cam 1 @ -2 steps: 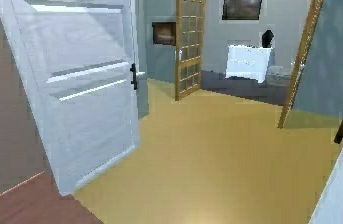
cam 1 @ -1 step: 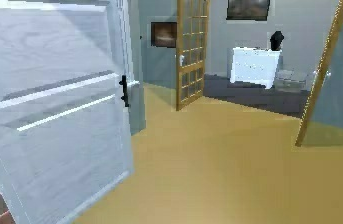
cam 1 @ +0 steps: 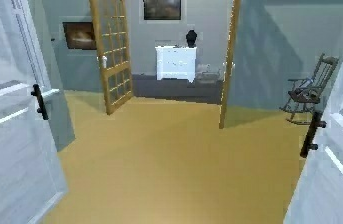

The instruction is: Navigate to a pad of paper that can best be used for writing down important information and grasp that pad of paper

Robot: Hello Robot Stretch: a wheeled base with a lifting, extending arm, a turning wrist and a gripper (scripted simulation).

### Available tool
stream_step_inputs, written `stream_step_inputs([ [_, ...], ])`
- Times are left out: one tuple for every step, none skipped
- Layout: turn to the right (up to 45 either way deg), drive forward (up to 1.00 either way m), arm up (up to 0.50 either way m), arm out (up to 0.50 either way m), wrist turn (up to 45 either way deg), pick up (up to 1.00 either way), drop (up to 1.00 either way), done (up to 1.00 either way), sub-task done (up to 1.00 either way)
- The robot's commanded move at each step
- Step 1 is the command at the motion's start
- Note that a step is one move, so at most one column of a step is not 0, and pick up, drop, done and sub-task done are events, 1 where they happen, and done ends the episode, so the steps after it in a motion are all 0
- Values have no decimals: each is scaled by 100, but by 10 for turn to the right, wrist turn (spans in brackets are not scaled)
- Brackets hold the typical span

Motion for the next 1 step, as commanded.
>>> stream_step_inputs([
  [0, 5, 0, 0, 0, 0, 0, 0, 0],
])
